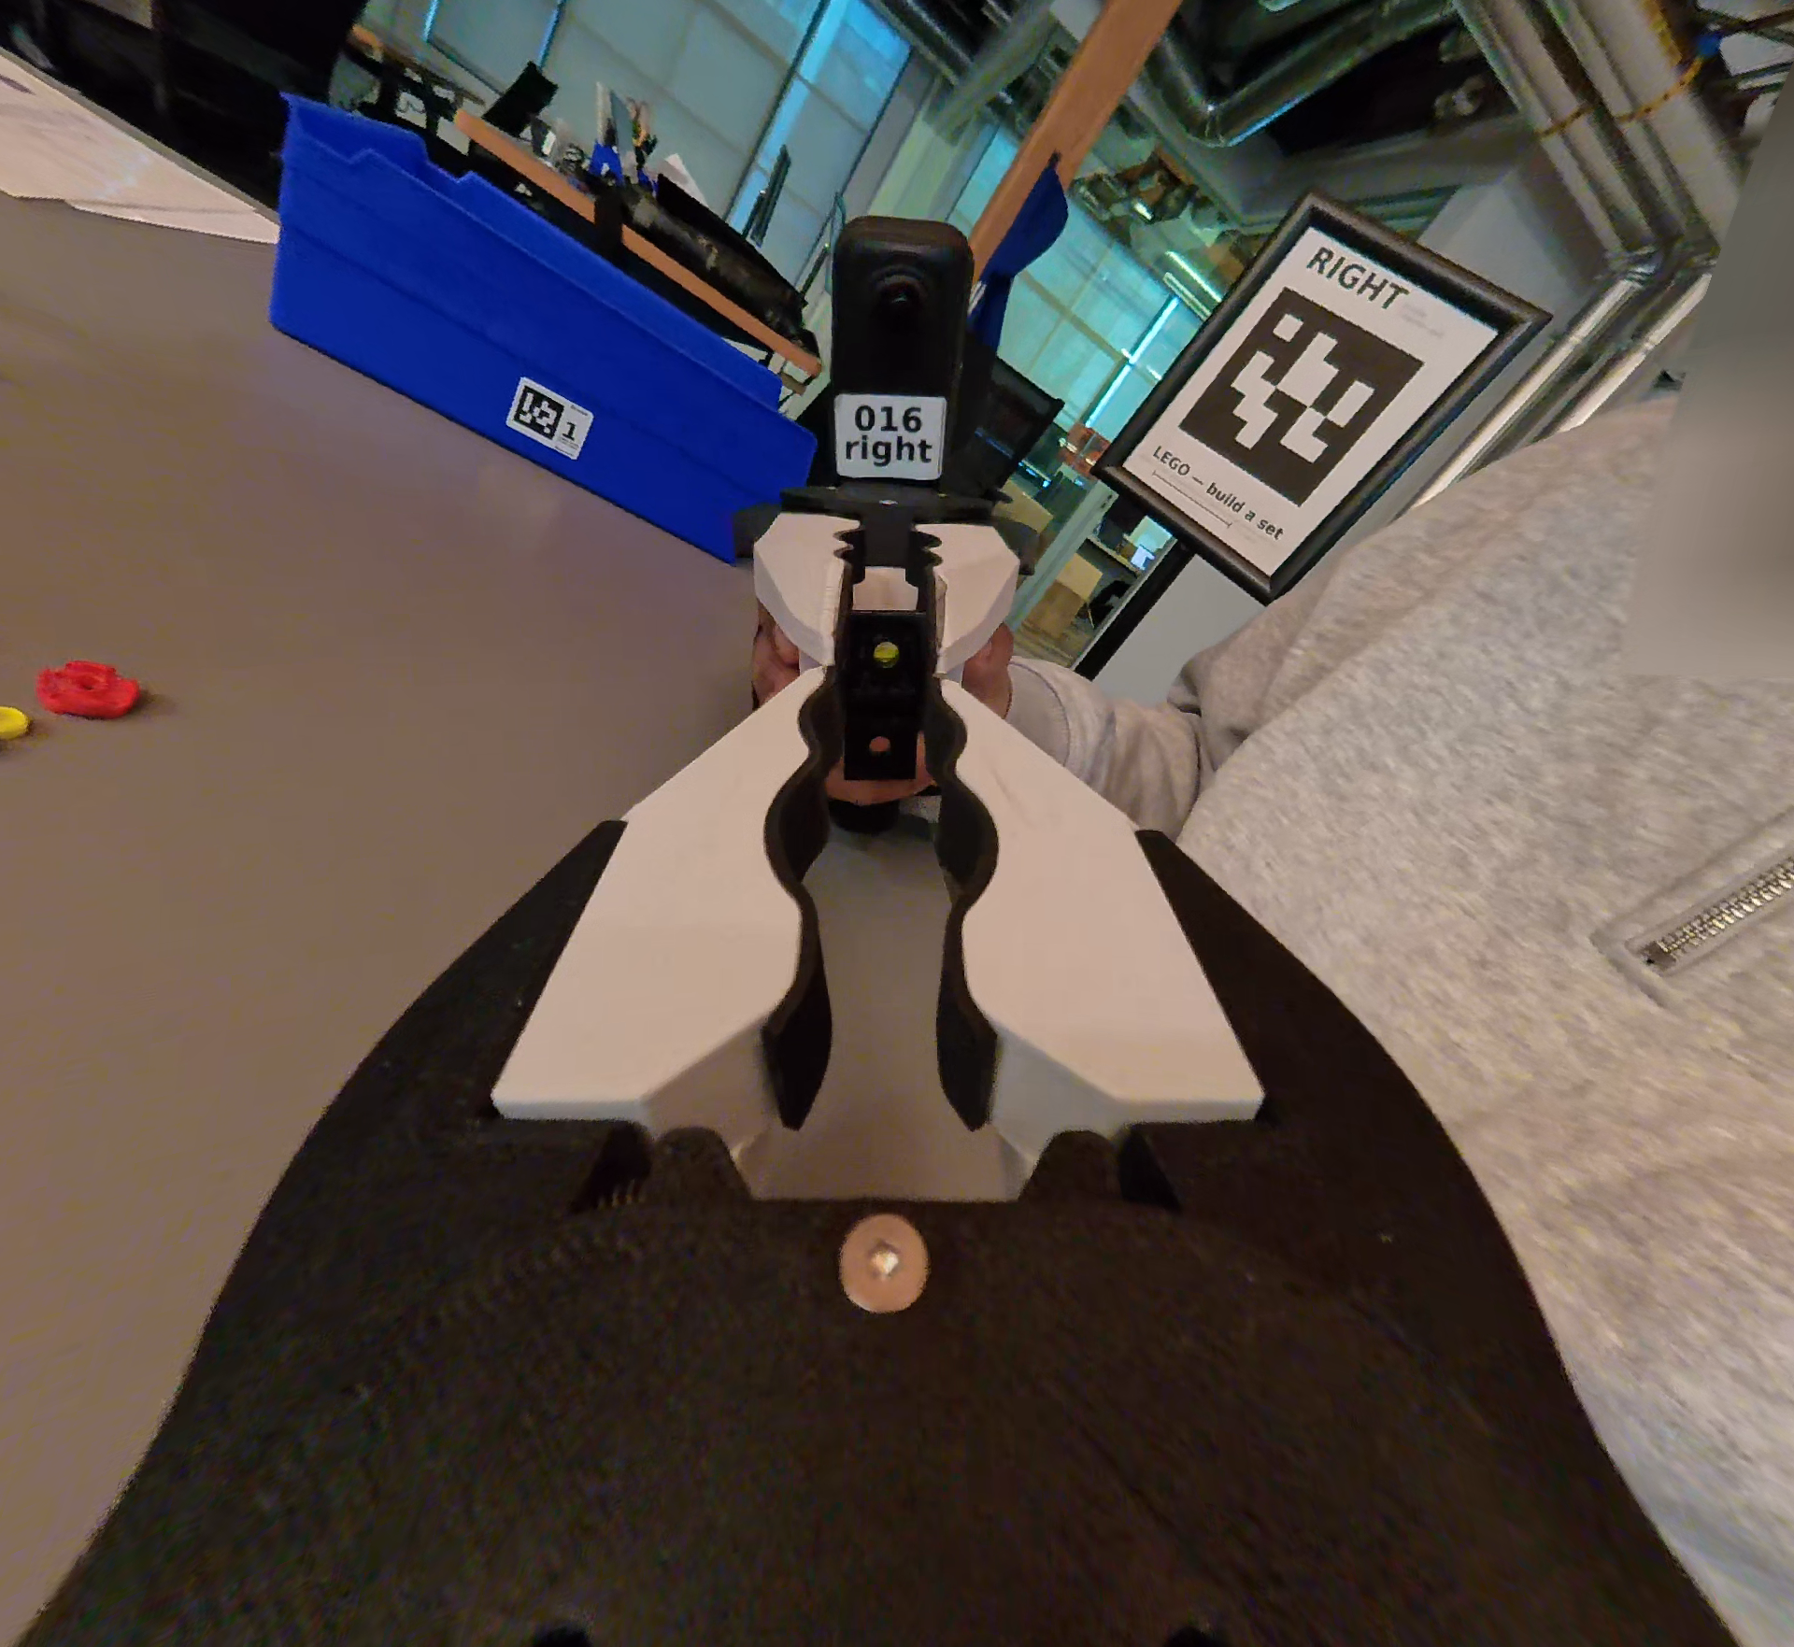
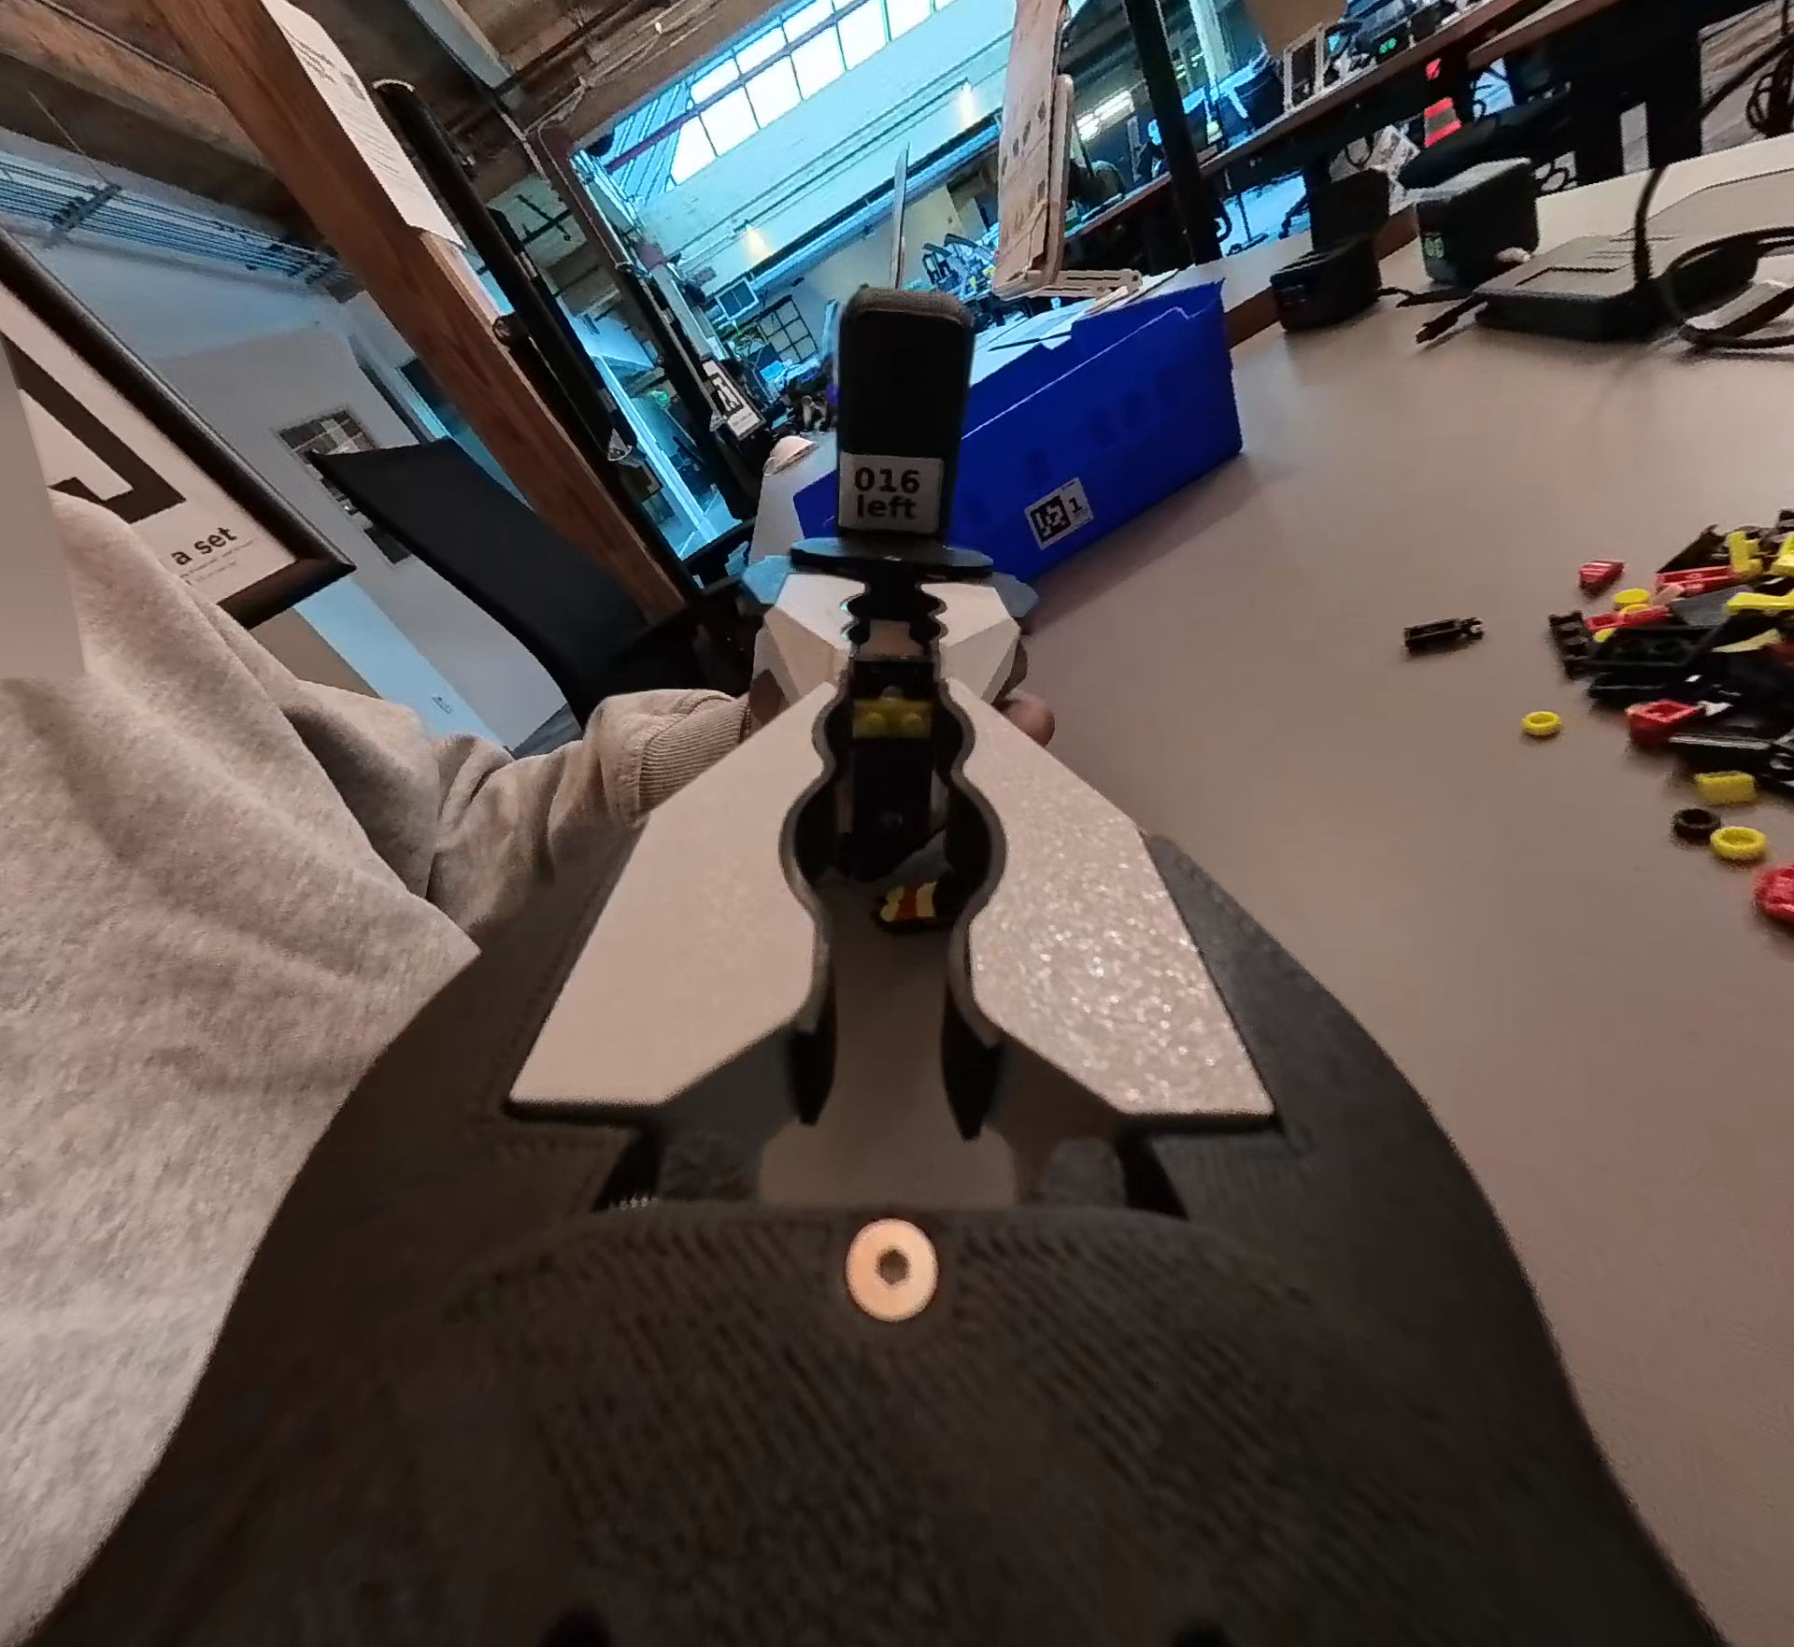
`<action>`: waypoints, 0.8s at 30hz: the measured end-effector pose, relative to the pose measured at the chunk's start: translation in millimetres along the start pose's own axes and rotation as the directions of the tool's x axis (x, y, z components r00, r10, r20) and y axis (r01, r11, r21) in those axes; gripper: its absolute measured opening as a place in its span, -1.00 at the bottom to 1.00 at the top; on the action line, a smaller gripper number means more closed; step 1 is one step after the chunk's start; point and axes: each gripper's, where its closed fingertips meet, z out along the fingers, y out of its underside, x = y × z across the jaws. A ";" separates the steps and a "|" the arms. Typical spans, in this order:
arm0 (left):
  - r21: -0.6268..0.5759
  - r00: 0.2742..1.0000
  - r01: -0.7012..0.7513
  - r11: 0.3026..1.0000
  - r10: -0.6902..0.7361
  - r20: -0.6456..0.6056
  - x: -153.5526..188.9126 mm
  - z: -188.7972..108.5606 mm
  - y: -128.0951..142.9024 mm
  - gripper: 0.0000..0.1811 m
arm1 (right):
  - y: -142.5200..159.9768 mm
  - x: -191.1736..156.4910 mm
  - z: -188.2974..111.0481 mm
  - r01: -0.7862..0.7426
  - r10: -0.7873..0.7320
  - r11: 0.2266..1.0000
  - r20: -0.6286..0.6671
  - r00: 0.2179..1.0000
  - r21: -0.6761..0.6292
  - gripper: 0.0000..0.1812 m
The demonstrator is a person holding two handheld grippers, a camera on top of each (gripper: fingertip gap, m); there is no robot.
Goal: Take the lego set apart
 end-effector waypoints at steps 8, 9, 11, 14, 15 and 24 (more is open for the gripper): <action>0.022 1.000 -0.005 1.000 0.005 0.004 -0.9 2.9 1.1 -0.92 | -13.8 7.7 -5.5 -0.140 0.139 0.984 0.017 0.990 0.109 -0.86; 0.042 1.000 0.000 0.999 0.000 0.003 -1.0 1.9 -1.4 -0.95 | -13.3 8.8 -5.8 -0.142 0.141 0.984 0.015 0.990 0.108 -0.85; 0.043 1.000 0.012 0.999 -0.013 0.002 -2.2 0.8 -1.6 -0.89 | -13.7 8.4 -6.1 -0.143 0.141 0.984 0.018 0.990 0.109 -0.86; 0.040 1.000 0.019 0.999 -0.020 0.017 -5.1 0.9 -1.0 -0.80 | -11.5 7.1 -4.3 -0.136 0.135 0.986 0.021 0.991 0.095 -0.86; 0.039 0.999 0.021 0.999 -0.021 0.024 -6.0 1.3 -0.8 -0.77 | -10.5 6.4 -3.5 -0.136 0.134 0.987 0.024 0.991 0.090 -0.85; 0.055 1.000 0.029 0.998 -0.029 0.010 -4.3 1.0 -2.6 -0.83 | -9.2 7.2 -2.1 -0.131 0.130 0.988 0.015 0.991 0.086 -0.86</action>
